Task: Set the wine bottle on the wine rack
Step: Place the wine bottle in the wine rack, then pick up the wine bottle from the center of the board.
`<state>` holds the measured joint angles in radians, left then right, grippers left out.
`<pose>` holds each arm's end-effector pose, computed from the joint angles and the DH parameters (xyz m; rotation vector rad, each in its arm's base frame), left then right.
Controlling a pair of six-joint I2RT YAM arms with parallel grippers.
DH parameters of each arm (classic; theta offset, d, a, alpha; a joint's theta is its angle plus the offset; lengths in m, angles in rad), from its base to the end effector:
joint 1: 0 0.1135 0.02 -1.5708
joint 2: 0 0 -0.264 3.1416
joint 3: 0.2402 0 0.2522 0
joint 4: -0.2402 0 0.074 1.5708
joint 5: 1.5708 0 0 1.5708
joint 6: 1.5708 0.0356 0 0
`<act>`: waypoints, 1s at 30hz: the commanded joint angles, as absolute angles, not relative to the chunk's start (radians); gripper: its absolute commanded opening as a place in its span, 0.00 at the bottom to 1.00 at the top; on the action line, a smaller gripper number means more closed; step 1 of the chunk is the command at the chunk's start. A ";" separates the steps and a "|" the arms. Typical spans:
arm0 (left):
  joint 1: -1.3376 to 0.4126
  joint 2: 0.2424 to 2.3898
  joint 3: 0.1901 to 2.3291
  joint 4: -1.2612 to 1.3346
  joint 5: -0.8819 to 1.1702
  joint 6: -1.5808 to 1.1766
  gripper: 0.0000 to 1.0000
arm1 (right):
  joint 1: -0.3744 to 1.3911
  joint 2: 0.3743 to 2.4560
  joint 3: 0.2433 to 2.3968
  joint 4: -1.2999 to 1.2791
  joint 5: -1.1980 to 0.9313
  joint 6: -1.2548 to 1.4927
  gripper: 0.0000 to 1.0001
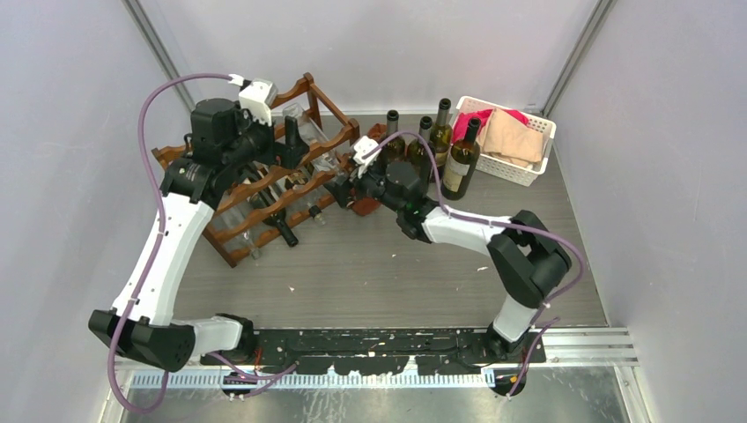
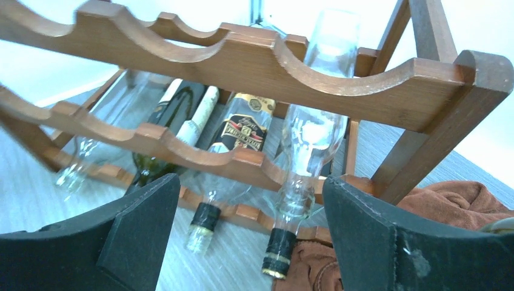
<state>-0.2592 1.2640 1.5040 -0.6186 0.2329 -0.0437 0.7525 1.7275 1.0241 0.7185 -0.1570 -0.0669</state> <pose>0.2539 -0.0758 0.4415 0.3648 1.9285 -0.4265 0.2853 0.2747 0.2632 -0.7494 1.4070 0.6600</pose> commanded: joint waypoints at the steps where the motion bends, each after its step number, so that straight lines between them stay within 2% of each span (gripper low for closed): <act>1: -0.252 1.194 1.456 -0.456 0.275 -0.114 0.98 | 0.750 1.578 0.981 0.612 -0.256 -0.122 0.95; 4: -0.248 1.168 1.409 -0.396 0.300 -0.163 1.00 | 0.741 1.478 0.970 0.432 -0.335 -0.183 0.98; 8: -0.244 1.144 1.358 -0.316 0.334 -0.256 1.00 | 0.718 1.330 1.031 0.040 -0.475 -0.319 1.00; 11: -0.242 1.130 1.316 -0.239 0.366 -0.324 1.00 | 0.691 1.247 1.075 -0.214 -0.520 -0.397 1.00; 14: -0.241 1.127 1.285 -0.155 0.411 -0.400 1.00 | 0.628 1.178 1.111 -0.354 -0.512 -0.406 1.00; 21: -0.241 1.143 1.221 0.019 0.482 -0.563 0.99 | 0.409 1.124 1.283 -0.588 -0.423 -0.443 1.00; 25: -0.242 1.153 1.184 0.089 0.508 -0.648 0.94 | 0.246 1.139 1.384 -0.633 -0.436 -0.404 1.00; 28: -0.247 1.171 1.197 0.070 0.533 -0.717 0.88 | 0.124 1.165 1.458 -0.639 -0.465 -0.357 1.00; 30: -0.261 1.164 1.202 0.041 0.533 -0.718 0.87 | 0.066 1.192 1.506 -0.637 -0.472 -0.317 1.00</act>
